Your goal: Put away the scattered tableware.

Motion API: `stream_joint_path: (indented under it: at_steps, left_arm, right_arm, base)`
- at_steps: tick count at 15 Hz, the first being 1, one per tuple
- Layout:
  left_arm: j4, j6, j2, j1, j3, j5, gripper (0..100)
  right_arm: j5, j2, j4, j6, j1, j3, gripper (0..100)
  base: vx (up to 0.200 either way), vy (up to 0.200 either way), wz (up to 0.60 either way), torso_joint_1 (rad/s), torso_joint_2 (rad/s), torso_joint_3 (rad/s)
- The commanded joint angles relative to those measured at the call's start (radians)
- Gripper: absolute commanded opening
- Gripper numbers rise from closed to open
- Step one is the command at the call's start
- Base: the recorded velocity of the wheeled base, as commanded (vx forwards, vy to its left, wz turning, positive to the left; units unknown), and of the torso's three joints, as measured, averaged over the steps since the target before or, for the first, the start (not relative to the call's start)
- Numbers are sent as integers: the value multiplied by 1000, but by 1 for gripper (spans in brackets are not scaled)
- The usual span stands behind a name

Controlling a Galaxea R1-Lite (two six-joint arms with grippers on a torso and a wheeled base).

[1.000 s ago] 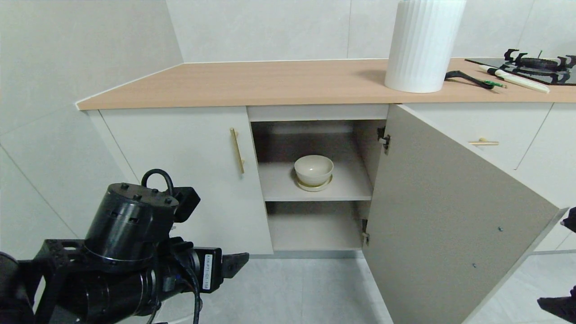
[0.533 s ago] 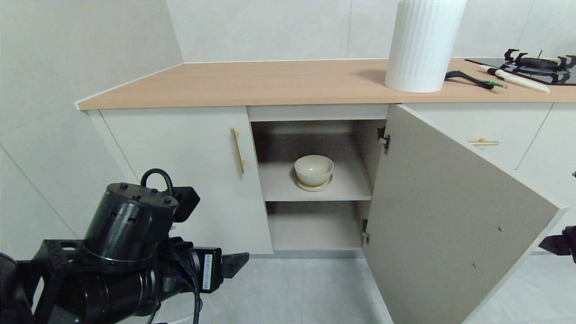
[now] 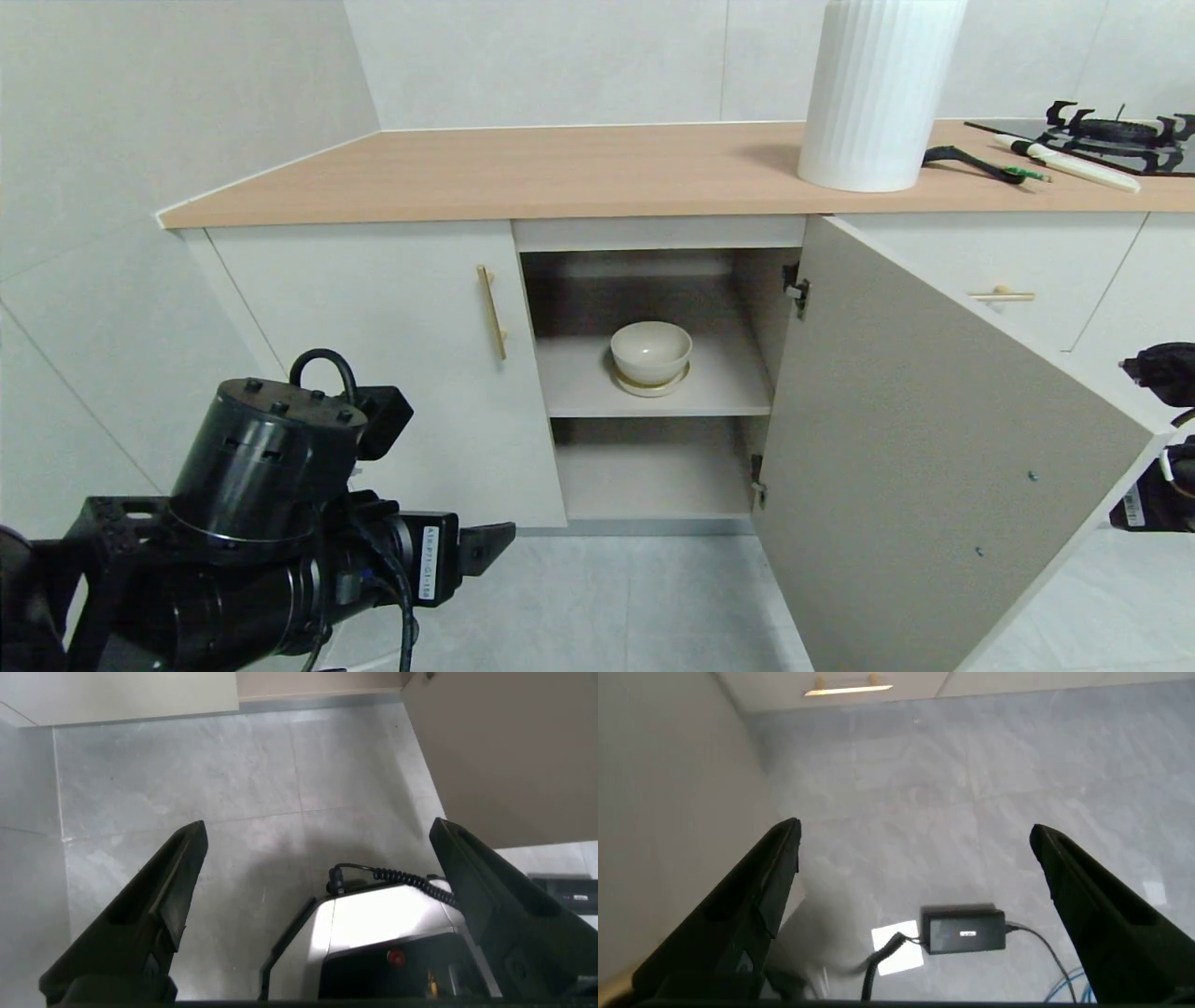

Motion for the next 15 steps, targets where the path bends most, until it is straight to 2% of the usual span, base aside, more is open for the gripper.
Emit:
stream_joint_path:
  at_steps: [1, 7, 8, 11, 14, 15]
  left_arm:
    - [-1, -1, -1, -1, -2, 1, 100]
    - [0, -1, -2, -1, -3, -1, 100]
    - [-1, -1, -1, -1, -3, -1, 100]
    - [-1, -2, 1, -1, -5, -1, 100]
    - [-1, -2, -5, -1, -5, -1, 100]
    - [-1, -1, -10, -1, -5, -1, 100]
  right_arm:
    - [2, 0, -3, 9, 56, 16, 100]
    - [3, 9, -3, 133, 248, 27, 100]
    - [3, 29, -27, 190, 311, 27, 100]
    - [5, 77, -164, 255, 391, 65, 100]
    - [29, 130, -306, 276, 420, 85, 100]
    - [86, 160, -363, 273, 437, 73, 100]
  base:
    - [0, 0, 0, 0, 0, 0]
    - [0, 0, 0, 0, 0, 0]
    - [0, 0, 0, 0, 0, 0]
    - [0, 0, 0, 0, 0, 0]
    - [0, 0, 0, 0, 0, 0]
    - [0, 0, 0, 0, 0, 0]
